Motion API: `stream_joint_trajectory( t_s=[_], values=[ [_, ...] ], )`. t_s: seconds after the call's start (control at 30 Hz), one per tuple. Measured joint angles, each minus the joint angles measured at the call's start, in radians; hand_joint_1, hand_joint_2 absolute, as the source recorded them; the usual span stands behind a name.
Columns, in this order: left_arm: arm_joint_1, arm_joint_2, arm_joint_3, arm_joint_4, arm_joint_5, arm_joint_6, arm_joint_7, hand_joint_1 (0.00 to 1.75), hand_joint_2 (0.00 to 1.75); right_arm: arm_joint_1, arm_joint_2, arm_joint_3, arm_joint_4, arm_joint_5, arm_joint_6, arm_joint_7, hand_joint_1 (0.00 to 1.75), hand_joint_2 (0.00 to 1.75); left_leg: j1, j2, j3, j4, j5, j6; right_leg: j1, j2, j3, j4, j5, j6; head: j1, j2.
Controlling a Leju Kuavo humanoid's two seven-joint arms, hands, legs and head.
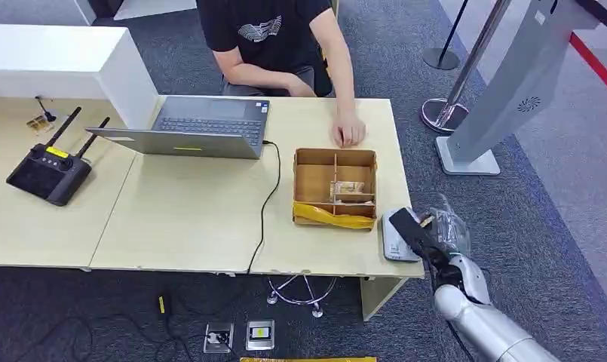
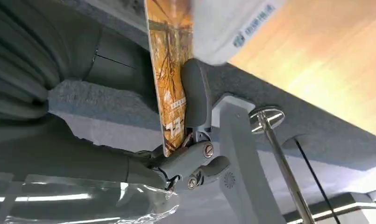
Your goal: Pass the card to the sensor for recognition and then transmit it.
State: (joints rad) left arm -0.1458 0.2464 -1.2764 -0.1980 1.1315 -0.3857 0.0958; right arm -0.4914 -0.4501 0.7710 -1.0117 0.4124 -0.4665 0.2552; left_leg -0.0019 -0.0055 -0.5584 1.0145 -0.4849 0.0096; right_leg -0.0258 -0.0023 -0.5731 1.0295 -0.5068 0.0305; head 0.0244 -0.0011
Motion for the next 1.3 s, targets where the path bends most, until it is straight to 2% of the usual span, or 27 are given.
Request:
stream_joint_trajectory(
  t_s=[0.3, 0.47, 0.67, 0.93, 1.3],
  values=[
    [0.0, 0.0, -0.001, 0.0, -0.014, 0.0, -0.019, 0.0, 0.0, -0.199, -0.015, -0.002, -0.074, 0.107, 0.044, 0.113, 1.75, 1.75, 0.0, 0.002, -0.001, 0.0, 0.0, 0.0, 0.0, 0.002, -0.001, 0.0, 0.001, 0.0, 0.0, 0.0],
    [0.0, 0.0, -0.002, 0.0, -0.016, 0.0, -0.021, 0.0, 0.0, -0.255, -0.021, -0.002, -0.115, 0.12, 0.051, 0.132, 1.75, 1.75, 0.0, 0.001, -0.001, 0.0, 0.0, 0.0, 0.0, 0.001, -0.001, 0.0, 0.0, 0.0, 0.0, 0.0],
    [-0.013, -0.004, -0.011, 0.0, -0.045, 0.0, -0.022, 0.0, 0.0, -0.3, -0.011, 0.002, -0.126, 0.138, 0.068, 0.135, 1.75, 1.75, 0.0, 0.002, -0.002, 0.0, 0.0, 0.0, 0.0, 0.001, -0.002, 0.0, 0.0, 0.0, 0.0, 0.0],
    [-0.024, -0.018, -0.018, 0.0, -0.042, 0.0, -0.032, 0.0, 0.0, -0.319, 0.059, 0.025, -0.075, 0.138, 0.051, 0.08, 1.75, 1.75, 0.001, 0.001, -0.002, 0.0, 0.0, 0.0, 0.001, 0.0, -0.002, 0.0, 0.0, 0.0, 0.0, 0.0],
    [-0.026, -0.029, -0.026, 0.0, -0.062, 0.0, -0.054, 0.0, 0.0, -0.324, 0.085, 0.043, -0.018, 0.159, 0.041, 0.087, 1.75, 1.75, 0.0, 0.001, -0.003, 0.0, 0.0, 0.0, 0.001, 0.001, -0.002, 0.0, 0.0, 0.0, 0.0, 0.0]
  ],
)
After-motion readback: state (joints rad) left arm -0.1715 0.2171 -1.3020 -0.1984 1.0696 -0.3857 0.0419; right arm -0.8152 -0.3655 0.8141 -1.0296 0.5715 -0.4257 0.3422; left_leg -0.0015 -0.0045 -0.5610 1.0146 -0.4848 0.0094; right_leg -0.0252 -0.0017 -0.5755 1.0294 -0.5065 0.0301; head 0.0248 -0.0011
